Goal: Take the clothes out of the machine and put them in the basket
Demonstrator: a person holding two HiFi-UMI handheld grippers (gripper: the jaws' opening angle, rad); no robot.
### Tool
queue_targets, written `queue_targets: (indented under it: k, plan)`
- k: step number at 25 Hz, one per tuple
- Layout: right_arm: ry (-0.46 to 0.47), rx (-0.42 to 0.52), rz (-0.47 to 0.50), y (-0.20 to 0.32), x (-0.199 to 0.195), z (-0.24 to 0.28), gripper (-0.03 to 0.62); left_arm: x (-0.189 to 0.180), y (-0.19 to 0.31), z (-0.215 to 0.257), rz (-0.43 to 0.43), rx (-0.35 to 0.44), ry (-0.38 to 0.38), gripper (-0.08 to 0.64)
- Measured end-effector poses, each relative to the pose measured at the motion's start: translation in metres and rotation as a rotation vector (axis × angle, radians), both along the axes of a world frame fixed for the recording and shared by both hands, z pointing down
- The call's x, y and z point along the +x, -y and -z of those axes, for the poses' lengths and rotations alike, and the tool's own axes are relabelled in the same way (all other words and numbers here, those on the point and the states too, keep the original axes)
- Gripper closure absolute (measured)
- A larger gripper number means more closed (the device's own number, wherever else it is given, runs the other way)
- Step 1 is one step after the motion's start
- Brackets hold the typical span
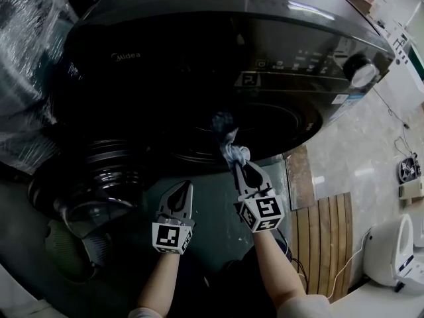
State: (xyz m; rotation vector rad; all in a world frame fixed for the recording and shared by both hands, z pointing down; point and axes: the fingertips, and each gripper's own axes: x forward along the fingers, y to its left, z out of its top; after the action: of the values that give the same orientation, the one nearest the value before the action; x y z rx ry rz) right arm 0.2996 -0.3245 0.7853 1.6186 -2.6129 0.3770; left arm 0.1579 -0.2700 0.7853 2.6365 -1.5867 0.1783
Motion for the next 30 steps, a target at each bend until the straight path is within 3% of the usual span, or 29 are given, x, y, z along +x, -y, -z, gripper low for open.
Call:
queue_targets:
  k: [3, 8, 13, 22, 30]
  plan:
    - [0.015, -0.020, -0.002, -0.005, -0.001, 0.004, 0.538, -0.002, -0.003, 0.010, 0.009, -0.012, 0.077, 0.540]
    - [0.004, -0.096, -0.027, -0.021, 0.006, 0.022, 0.540, -0.002, -0.018, 0.045, -0.019, -0.073, 0.066, 0.540]
    - [0.017, -0.128, -0.029, -0.035, 0.009, 0.072, 0.540, -0.004, -0.031, 0.092, -0.025, -0.108, 0.103, 0.540]
    - [0.003, -0.165, -0.037, -0.061, 0.012, 0.171, 0.541, -0.008, -0.042, 0.194, -0.006, -0.161, 0.058, 0.540]
    - [0.026, -0.141, -0.037, -0.072, 0.017, 0.273, 0.541, -0.014, -0.046, 0.280, -0.003, -0.160, 0.049, 0.540]
